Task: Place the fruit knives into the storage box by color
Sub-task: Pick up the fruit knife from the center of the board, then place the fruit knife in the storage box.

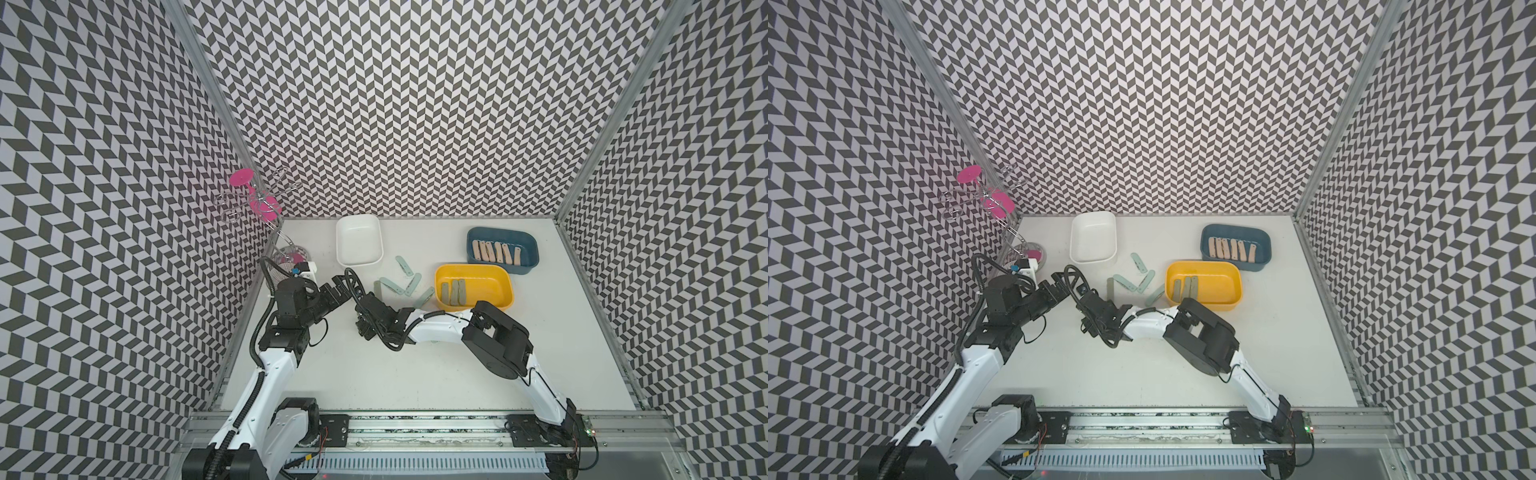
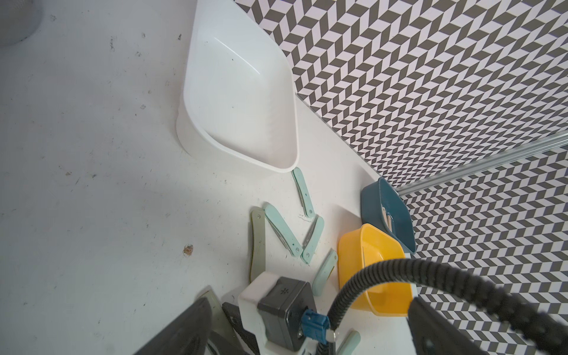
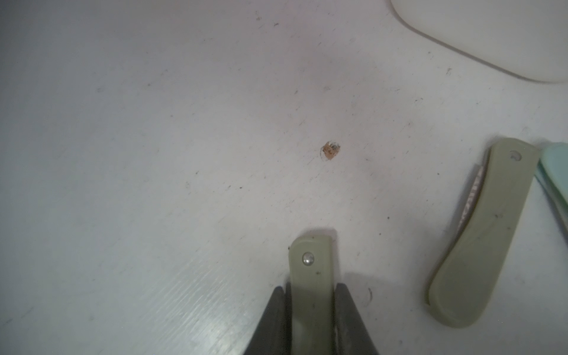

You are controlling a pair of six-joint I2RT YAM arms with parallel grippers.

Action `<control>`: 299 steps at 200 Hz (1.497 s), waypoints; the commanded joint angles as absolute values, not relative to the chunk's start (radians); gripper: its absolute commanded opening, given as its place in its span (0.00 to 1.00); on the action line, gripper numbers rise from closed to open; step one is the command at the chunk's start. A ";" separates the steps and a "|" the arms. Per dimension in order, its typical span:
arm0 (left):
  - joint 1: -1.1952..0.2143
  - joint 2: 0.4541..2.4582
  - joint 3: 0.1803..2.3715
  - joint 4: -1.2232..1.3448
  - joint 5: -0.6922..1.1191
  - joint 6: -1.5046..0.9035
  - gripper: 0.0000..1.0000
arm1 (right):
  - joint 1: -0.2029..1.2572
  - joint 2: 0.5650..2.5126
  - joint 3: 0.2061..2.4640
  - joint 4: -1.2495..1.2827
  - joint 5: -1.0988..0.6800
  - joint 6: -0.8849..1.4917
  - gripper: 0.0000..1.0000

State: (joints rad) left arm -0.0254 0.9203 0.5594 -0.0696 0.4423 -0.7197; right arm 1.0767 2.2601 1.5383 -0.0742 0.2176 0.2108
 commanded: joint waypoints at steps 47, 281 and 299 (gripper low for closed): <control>-0.018 0.901 0.589 -0.046 0.456 -0.721 1.00 | 1.068 2.113 1.414 -0.091 0.215 0.294 0.18; -0.495 1.248 0.802 0.155 0.378 -0.790 1.00 | 0.503 1.508 0.938 -0.005 0.175 0.294 0.17; -0.522 1.297 0.837 0.163 0.381 -0.784 1.00 | 0.436 1.502 0.900 0.015 0.160 0.281 0.17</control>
State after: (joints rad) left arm -0.4908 1.2545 0.7792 0.1085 0.3992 -0.7902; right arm 0.4999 1.5372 0.9398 -0.0525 0.1669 0.3134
